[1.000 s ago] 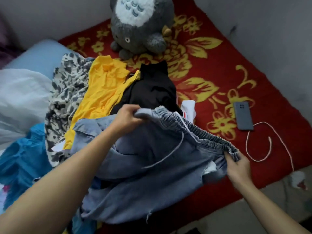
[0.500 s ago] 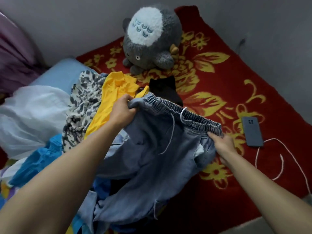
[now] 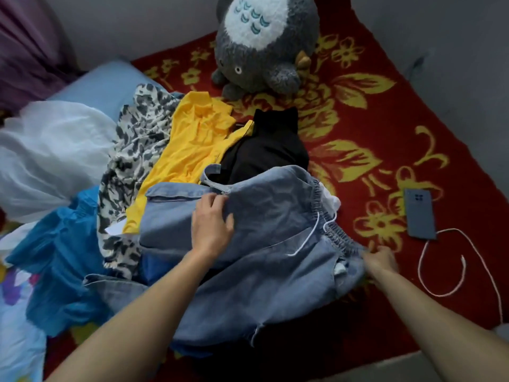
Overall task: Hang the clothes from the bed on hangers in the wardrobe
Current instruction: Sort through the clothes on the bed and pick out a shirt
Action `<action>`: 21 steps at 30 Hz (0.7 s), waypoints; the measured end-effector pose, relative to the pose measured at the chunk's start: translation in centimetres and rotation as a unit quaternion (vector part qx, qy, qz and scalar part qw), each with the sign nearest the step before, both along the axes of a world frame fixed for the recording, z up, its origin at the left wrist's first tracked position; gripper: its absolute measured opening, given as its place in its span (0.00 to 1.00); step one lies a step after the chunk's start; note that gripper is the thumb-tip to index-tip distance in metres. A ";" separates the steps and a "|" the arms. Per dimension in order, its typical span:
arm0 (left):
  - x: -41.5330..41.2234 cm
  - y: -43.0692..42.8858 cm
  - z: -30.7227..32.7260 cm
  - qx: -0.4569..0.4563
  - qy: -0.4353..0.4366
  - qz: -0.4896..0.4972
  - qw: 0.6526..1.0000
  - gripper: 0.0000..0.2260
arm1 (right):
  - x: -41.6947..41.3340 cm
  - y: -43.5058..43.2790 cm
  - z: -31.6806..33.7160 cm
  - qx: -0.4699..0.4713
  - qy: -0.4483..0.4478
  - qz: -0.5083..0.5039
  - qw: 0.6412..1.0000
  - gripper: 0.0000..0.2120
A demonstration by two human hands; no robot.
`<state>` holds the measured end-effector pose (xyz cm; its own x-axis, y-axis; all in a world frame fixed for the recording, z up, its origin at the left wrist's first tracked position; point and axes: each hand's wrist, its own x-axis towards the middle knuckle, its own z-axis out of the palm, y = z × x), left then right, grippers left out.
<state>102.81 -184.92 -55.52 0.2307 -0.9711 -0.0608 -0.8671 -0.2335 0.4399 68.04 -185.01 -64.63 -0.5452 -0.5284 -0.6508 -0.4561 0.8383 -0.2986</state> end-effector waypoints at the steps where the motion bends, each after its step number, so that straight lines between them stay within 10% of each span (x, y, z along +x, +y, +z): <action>1: 1.0 1.2 -0.6 0.007 -0.020 0.013 1.000 0.17 | 0.9 -0.2 0.7 -0.005 0.018 0.065 0.998 0.25; 7: 12.1 -0.6 1.1 0.146 -0.088 0.082 0.982 0.30 | 12.3 -6.7 6.0 -0.250 0.016 0.408 0.878 0.24; 12: 10.4 1.8 1.4 0.229 0.024 -0.013 0.973 0.06 | 23.5 -8.0 7.3 -0.208 -0.013 0.640 0.740 0.33; 17: 11.6 1.1 1.6 -0.003 0.009 0.162 0.987 0.08 | 19.7 -2.0 5.7 -0.296 -0.006 0.600 0.744 0.16; 21: 11.2 -4.4 0.6 0.014 0.050 0.150 0.987 0.13 | 15.0 4.4 2.7 -0.320 -0.016 0.654 0.685 0.16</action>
<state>113.96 -189.35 -54.91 0.4992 -0.8577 -0.1229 -0.7098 -0.4861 0.5097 83.06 -180.59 -61.90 0.6767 -0.7340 -0.0581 -0.6768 -0.5890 -0.4415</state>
